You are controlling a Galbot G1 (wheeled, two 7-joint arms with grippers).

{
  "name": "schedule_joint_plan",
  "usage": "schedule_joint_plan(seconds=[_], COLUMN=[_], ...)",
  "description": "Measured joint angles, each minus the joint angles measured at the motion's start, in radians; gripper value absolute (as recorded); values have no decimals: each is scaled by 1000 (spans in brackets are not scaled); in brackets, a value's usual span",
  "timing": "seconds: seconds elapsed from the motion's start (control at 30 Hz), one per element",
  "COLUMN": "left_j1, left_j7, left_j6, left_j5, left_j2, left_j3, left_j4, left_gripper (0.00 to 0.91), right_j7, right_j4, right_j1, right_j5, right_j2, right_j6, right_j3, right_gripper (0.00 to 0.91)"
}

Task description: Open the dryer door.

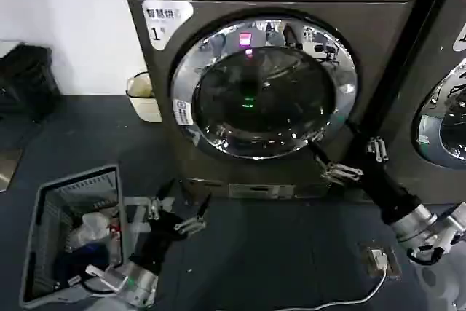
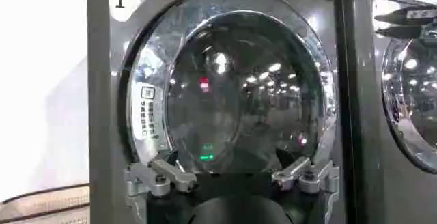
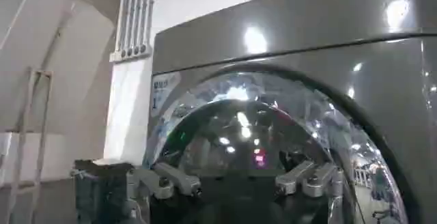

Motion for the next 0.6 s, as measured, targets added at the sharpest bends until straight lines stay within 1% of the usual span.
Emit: schedule_joint_plan(seconds=[0.1,0.23,0.3,0.4,0.6], left_j1=[-1,2,5,7,17], left_j7=[3,9,14,19,24], left_j6=[5,6,6,6,1], left_j5=[0,3,10,13,11], left_j2=[-1,-4,-6,-10,-13], left_j3=[0,0,1,3,-1], left_j4=[-3,-11,-11,-12,-13], left_gripper=[907,907,907,907,907], right_j7=[0,-25,-41,-53,-53], right_j4=[-22,-67,-91,-132,-214], right_j1=[23,68,92,139,252], right_j5=[-30,-28,-15,29,29], right_j2=[-22,-54,-69,-90,-89], right_j6=[-9,-14,-15,-11,-1], right_j3=[-47,-119,-158,-218,-335], right_gripper=[907,907,907,907,907])
